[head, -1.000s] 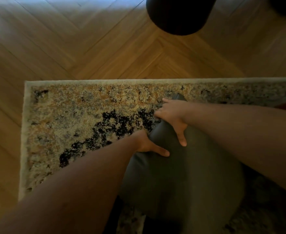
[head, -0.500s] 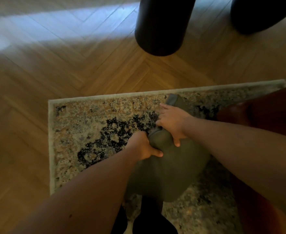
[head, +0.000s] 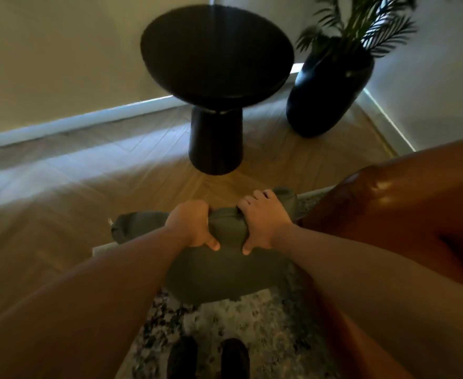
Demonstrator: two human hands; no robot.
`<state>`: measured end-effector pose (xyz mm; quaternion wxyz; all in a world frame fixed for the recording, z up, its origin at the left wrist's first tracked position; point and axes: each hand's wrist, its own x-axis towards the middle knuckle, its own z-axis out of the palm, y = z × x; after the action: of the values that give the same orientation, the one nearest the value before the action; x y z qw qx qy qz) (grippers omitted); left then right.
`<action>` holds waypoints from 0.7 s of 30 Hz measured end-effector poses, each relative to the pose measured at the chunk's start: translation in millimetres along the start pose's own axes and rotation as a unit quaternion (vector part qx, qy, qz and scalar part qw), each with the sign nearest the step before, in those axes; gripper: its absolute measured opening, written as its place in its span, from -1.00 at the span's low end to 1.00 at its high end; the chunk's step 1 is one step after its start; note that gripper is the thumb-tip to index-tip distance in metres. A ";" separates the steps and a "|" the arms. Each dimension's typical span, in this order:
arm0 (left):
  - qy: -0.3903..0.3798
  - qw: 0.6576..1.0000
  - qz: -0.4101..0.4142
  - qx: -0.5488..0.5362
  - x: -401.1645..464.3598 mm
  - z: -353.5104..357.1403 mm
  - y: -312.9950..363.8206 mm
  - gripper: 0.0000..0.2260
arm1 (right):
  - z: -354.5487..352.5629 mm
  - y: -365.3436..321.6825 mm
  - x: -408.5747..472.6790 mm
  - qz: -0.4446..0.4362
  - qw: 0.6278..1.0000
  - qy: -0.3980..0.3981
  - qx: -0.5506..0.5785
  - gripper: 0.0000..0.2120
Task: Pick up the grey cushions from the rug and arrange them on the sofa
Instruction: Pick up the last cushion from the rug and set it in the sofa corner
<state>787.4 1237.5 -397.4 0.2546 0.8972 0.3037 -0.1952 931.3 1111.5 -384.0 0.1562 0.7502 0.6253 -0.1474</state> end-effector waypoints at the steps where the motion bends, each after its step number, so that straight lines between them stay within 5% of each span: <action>1: 0.003 0.999 0.026 0.025 -9.7 -24.6 13.4 -0.31 | -18.6 4.7 -17.0 0.023 1.000 0.017 0.011 -0.12; 11: 0.016 0.961 0.207 0.184 -72.6 -173.2 133.5 -0.32 | -144.4 23.3 -152.3 0.215 0.966 0.105 0.094 -0.09; 21: 0.038 0.881 0.373 0.288 -128.5 -204.9 277.5 -0.32 | -169.7 41.4 -299.7 0.402 0.893 0.176 0.100 -0.03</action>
<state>911.3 1107.7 -75.9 0.0274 0.9845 -0.1136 -0.1308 924.2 908.2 -103.0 0.0134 0.9630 0.2691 0.0004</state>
